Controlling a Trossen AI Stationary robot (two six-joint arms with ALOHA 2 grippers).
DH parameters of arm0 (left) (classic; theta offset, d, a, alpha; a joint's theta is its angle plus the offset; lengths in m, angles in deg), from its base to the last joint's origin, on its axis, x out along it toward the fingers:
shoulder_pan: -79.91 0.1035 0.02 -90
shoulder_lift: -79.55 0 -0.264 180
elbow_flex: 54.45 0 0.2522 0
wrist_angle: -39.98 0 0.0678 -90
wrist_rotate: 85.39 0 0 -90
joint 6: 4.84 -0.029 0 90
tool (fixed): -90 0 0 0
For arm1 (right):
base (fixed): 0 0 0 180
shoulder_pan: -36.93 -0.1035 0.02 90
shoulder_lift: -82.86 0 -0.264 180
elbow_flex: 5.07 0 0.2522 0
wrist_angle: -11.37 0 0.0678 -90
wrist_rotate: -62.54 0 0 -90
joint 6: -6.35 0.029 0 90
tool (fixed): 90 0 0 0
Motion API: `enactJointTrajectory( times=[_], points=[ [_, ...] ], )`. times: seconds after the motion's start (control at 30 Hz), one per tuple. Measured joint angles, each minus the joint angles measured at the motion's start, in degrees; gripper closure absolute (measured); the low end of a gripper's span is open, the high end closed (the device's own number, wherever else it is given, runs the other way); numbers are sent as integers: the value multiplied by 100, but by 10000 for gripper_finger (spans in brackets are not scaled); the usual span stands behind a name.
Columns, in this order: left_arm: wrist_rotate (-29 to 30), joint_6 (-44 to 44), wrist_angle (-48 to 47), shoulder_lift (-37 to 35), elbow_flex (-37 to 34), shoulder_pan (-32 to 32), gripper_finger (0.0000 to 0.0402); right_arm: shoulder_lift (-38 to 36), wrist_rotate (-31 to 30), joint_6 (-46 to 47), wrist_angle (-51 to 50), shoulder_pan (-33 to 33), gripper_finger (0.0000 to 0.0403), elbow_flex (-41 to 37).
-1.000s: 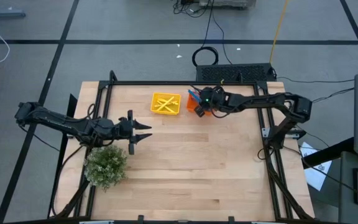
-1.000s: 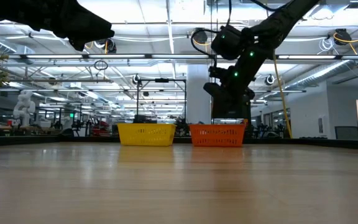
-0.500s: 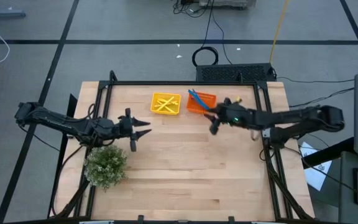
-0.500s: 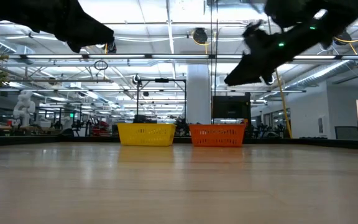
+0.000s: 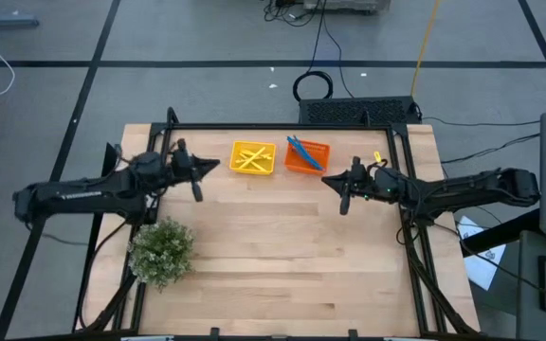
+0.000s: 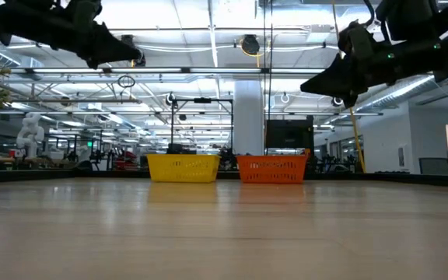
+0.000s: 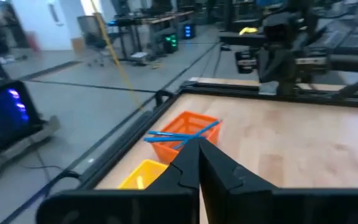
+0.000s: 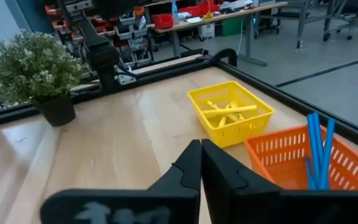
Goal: Sort pens & pencils
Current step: Return to Home Position
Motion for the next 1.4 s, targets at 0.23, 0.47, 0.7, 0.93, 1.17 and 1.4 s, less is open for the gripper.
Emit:
enactJointTrajectory(
  times=[0.23, 0.47, 0.7, 0.93, 1.17, 1.4],
  points=[
    [-1559, 256, -1536, -865, -18, 709, 400, 3, 4, 2, -51, -13, 402, -20],
    [-1462, 470, -1258, -1609, -867, 273, 401, 3, 7, 2, -45, -13, 402, -20],
    [-1313, 625, -557, -2476, -1743, -257, 401, 5, 9, 4, -85, -13, 403, -20],
    [-1018, 629, -620, -3144, -2132, -783, 401, 5, 11, 53, -131, -13, 403, -20],
    [-953, 597, -631, -3320, -2214, -1228, 401, 5, 13, 122, -251, -13, 403, -20],
    [-908, 483, -640, -3316, -2214, -1356, 399, -492, 914, 152, -957, -13, 403, -14]
  ],
)
